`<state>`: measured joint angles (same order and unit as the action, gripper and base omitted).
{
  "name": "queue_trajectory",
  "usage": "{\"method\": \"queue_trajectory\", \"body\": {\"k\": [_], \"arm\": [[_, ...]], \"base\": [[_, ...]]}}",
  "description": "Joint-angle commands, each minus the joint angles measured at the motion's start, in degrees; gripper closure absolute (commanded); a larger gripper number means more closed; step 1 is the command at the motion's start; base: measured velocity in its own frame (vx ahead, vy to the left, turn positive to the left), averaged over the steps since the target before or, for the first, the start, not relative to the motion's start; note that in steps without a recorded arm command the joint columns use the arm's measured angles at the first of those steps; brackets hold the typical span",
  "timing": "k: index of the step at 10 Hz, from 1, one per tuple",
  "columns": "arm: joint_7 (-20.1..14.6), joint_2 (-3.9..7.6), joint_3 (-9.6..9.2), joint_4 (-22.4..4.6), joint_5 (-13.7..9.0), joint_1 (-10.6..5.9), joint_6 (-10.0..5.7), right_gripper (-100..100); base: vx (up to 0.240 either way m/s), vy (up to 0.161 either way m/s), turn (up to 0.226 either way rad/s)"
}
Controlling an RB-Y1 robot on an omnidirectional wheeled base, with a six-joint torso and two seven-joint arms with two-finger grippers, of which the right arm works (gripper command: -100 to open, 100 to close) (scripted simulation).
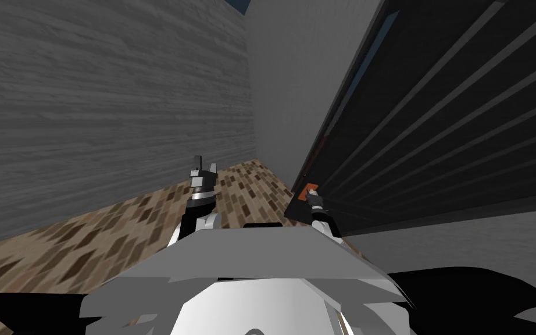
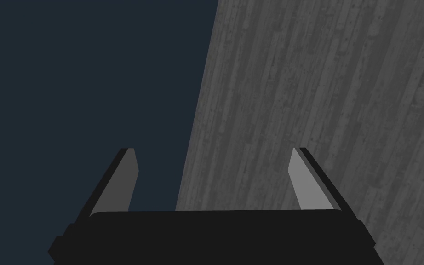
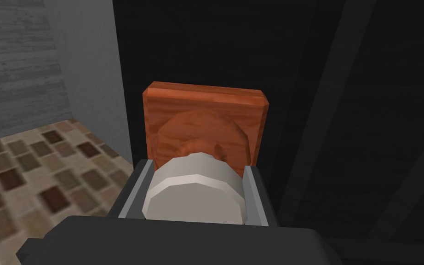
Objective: Pull the door open
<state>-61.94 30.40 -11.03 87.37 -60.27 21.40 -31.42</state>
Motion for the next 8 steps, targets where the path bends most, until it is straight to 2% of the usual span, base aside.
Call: {"method": "queue_trajectory", "body": {"k": [1, 4, 5, 8], "arm": [[-0.89, 0.79, -0.74, 0.3, 0.3, 0.1, -0.45, 100], [-2.13, 2.05, -1.67, 0.39, 0.66, 0.22, -1.03, 100], [-1.76, 1.8, -1.48, 0.26, 0.52, 0.27, -0.65, 100], [-3.29, 3.15, -2.68, 0.15, 1.04, 0.39, -1.32, 100]], "base": [[-0.229, -0.024, 0.134], [-0.211, -0.029, 0.104], [-0.084, -0.005, 0.02], [-0.202, -0.033, 0.121]]}}
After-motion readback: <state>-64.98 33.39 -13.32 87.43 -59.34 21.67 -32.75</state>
